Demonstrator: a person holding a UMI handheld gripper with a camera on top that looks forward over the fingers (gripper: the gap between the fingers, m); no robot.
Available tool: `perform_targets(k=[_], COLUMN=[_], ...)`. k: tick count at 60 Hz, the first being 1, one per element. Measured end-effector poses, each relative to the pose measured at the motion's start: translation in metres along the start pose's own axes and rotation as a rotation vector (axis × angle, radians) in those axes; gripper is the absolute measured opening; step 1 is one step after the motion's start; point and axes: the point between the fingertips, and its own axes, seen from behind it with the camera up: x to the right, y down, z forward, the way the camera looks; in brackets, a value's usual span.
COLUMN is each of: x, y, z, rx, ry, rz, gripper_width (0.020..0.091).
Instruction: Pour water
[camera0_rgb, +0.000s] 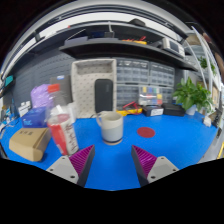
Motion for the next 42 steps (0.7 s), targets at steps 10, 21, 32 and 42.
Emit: perform_targets(k=[10,21,32,42], x=[-0.069,-0.114,-0.138,-0.151], y=[0.023,0.019,-0.01,-0.032], z=[-0.019,-0.013,0.015,0.039], rx=[-0.024,-0.012,0.041,0.079], ry=[-0.14,-0.227,-0.25,-0.256], rz=[-0.018,-0.049,-0.078,-0.114], gripper_width=[0.0749,0.0747,0.0748,0.0745])
